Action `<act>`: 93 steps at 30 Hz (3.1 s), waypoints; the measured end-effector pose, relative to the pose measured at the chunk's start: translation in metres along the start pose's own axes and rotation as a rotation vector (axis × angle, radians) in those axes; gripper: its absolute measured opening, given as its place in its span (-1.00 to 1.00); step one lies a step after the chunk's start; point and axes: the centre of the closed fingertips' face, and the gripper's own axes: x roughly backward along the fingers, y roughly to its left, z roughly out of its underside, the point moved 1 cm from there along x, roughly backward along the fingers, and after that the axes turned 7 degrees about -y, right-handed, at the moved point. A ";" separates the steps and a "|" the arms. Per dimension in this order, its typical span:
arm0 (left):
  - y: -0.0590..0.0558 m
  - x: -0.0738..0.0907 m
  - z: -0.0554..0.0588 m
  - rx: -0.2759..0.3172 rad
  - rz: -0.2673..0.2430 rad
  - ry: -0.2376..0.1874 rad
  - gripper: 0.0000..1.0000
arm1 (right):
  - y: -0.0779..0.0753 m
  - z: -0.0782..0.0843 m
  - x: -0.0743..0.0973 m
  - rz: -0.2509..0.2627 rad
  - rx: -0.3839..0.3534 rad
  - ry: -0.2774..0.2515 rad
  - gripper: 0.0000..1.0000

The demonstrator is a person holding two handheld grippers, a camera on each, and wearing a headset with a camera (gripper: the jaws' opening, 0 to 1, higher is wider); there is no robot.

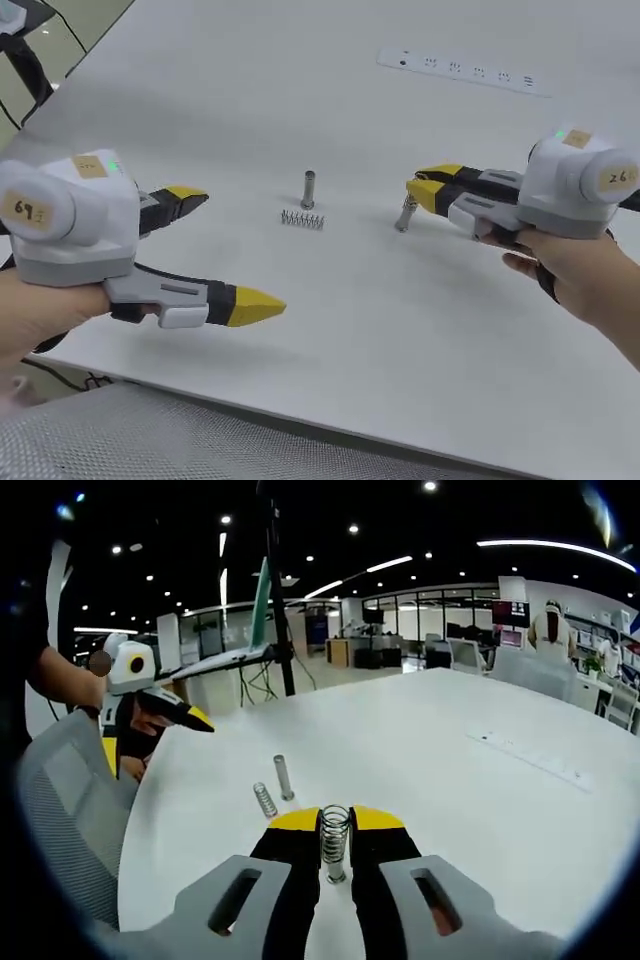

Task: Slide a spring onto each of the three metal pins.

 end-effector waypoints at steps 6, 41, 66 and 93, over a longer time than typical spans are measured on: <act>0.000 -0.001 -0.001 -0.001 0.001 -0.001 0.94 | 0.001 0.000 0.000 -0.012 0.024 0.005 -0.84; -0.003 -0.004 -0.001 -0.001 0.009 -0.001 0.93 | 0.003 0.035 -0.006 -0.008 0.029 0.103 -0.83; -0.003 -0.002 -0.010 -0.015 0.007 -0.015 0.93 | 0.009 0.010 0.002 -0.023 0.011 0.079 -0.39; -0.003 -0.006 -0.020 -0.028 0.013 -0.029 0.94 | 0.039 0.003 0.038 -0.081 0.018 0.038 -0.29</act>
